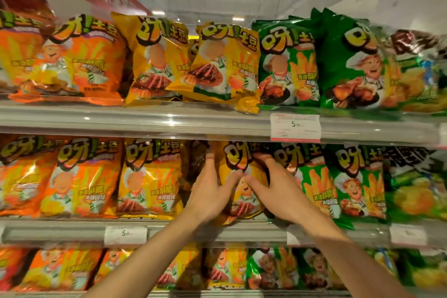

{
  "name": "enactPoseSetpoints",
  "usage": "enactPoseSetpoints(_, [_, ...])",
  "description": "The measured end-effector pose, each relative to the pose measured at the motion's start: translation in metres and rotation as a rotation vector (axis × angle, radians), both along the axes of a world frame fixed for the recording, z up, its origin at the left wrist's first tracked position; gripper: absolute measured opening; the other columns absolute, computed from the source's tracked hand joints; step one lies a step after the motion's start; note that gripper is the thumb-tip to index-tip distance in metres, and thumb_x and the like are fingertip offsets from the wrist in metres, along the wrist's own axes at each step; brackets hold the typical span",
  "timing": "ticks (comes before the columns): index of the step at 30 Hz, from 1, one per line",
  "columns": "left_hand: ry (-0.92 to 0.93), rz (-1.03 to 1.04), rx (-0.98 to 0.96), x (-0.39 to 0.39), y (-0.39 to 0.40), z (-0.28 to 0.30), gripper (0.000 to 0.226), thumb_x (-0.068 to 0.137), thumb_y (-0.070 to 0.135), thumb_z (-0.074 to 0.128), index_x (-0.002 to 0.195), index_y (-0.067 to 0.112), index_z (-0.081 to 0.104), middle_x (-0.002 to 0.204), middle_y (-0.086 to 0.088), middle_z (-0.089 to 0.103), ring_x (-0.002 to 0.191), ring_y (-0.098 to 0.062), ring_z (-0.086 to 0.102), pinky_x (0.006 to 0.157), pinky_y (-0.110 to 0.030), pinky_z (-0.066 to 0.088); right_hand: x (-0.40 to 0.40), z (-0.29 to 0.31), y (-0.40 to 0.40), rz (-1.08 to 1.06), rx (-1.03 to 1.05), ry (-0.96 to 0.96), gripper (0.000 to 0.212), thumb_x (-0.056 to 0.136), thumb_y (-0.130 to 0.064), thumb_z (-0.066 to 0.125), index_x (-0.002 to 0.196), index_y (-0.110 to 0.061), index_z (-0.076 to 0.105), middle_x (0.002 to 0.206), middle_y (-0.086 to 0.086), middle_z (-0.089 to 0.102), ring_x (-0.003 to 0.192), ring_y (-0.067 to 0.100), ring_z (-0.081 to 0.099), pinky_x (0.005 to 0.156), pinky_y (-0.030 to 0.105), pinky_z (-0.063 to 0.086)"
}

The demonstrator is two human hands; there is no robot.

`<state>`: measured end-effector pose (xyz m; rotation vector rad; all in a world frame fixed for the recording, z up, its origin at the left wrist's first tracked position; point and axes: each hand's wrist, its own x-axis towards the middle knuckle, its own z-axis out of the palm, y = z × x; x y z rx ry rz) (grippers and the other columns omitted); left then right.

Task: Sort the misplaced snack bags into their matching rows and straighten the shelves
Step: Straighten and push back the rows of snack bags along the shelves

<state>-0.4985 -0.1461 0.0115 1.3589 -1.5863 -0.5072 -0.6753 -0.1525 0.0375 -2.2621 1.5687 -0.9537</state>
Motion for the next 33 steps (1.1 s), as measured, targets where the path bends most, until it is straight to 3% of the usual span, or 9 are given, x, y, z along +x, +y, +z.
enactPoseSetpoints(3, [0.054, -0.003, -0.002, 0.017, 0.003, 0.003, 0.080, 0.095, 0.051, 0.056, 0.154, 0.042, 0.002, 0.119, 0.016, 0.059, 0.110, -0.009, 0.059, 0.094, -0.027, 0.046, -0.001, 0.005, -0.005, 0.051, 0.025, -0.065, 0.059, 0.092, -0.052, 0.059, 0.143, -0.038, 0.033, 0.137, -0.008, 0.045, 0.128, 0.011, 0.044, 0.098, 0.026, 0.037])
enactPoseSetpoints(6, [0.030, -0.050, 0.034, 0.038, 0.010, 0.009, 0.077, 0.099, 0.050, 0.048, 0.155, 0.044, -0.005, 0.108, 0.022, 0.055, 0.094, 0.002, 0.053, 0.079, -0.019, 0.043, 0.006, 0.008, -0.012, 0.169, 0.111, -0.155, 0.067, 0.086, -0.053, 0.067, 0.141, -0.044, 0.029, 0.133, -0.016, 0.040, 0.126, 0.002, 0.039, 0.097, 0.024, 0.035])
enactPoseSetpoints(8, [0.004, -0.088, 0.075, 0.050, 0.012, 0.011, 0.075, 0.100, 0.054, 0.041, 0.154, 0.046, -0.010, 0.139, 0.020, 0.043, 0.119, -0.001, 0.047, 0.092, -0.021, 0.037, 0.012, 0.005, -0.020, 0.266, 0.174, -0.258, 0.087, 0.077, -0.061, 0.073, 0.146, -0.049, 0.022, 0.148, -0.019, 0.037, 0.136, 0.001, 0.037, 0.110, 0.029, 0.036])
enactPoseSetpoints(10, [-0.029, -0.124, 0.107, 0.062, 0.012, 0.010, 0.073, 0.100, 0.056, 0.039, 0.154, 0.046, -0.010, 0.158, 0.019, 0.017, 0.146, -0.008, 0.024, 0.108, -0.023, 0.023, 0.018, 0.001, -0.025, 0.344, 0.242, -0.301, 0.101, 0.074, -0.059, 0.076, 0.152, -0.049, 0.013, 0.152, -0.023, 0.031, 0.134, -0.005, 0.039, 0.113, 0.025, 0.036])
enactPoseSetpoints(13, [-0.082, -0.179, 0.138, 0.075, 0.009, 0.008, 0.072, 0.099, 0.060, 0.039, 0.153, 0.050, -0.008, 0.162, 0.022, 0.004, 0.151, -0.006, 0.009, 0.116, -0.027, 0.017, 0.025, -0.004, -0.028, 0.392, 0.296, -0.384, 0.090, 0.078, -0.035, 0.082, 0.143, -0.059, 0.024, 0.148, -0.019, 0.042, 0.124, 0.000, 0.055, 0.105, 0.031, 0.048])
enactPoseSetpoints(19, [-0.041, -0.231, 0.127, 0.077, 0.005, 0.014, 0.075, 0.094, 0.058, 0.054, 0.142, 0.068, -0.004, 0.137, 0.021, 0.038, 0.112, 0.006, 0.047, 0.097, -0.025, 0.034, 0.022, -0.004, -0.022, 0.374, 0.298, -0.505, 0.087, 0.079, -0.011, 0.081, 0.147, -0.039, 0.035, 0.116, -0.030, 0.060, 0.106, -0.004, 0.064, 0.083, 0.017, 0.053])
enactPoseSetpoints(24, [0.081, -0.274, 0.132, 0.072, -0.001, 0.012, 0.096, 0.084, 0.045, 0.074, 0.153, 0.047, 0.008, 0.141, 0.020, 0.042, 0.125, -0.001, 0.046, 0.102, -0.022, 0.039, 0.014, -0.002, -0.016, 0.366, 0.323, -0.529, 0.087, 0.080, -0.004, 0.079, 0.148, -0.036, 0.035, 0.118, -0.033, 0.055, 0.103, -0.013, 0.062, 0.081, 0.011, 0.050])
enactPoseSetpoints(28, [0.074, -0.252, 0.120, 0.066, -0.005, 0.012, 0.094, 0.083, 0.031, 0.079, 0.149, 0.048, 0.014, 0.125, 0.032, 0.038, 0.125, 0.002, 0.035, 0.086, -0.001, 0.032, 0.007, -0.001, -0.013, 0.366, 0.349, -0.523, 0.088, 0.080, -0.003, 0.078, 0.147, -0.039, 0.034, 0.115, -0.038, 0.055, 0.104, -0.009, 0.063, 0.082, 0.015, 0.052])
enactPoseSetpoints(33, [0.071, -0.263, 0.088, 0.065, -0.008, 0.014, 0.104, 0.079, 0.042, 0.080, 0.156, 0.040, 0.010, 0.146, 0.021, 0.034, 0.136, -0.002, 0.031, 0.108, -0.023, 0.030, 0.006, 0.000, -0.013, 0.348, 0.339, -0.553, 0.088, 0.079, 0.002, 0.078, 0.146, -0.037, 0.035, 0.122, -0.025, 0.057, 0.104, -0.007, 0.064, 0.081, 0.015, 0.052])
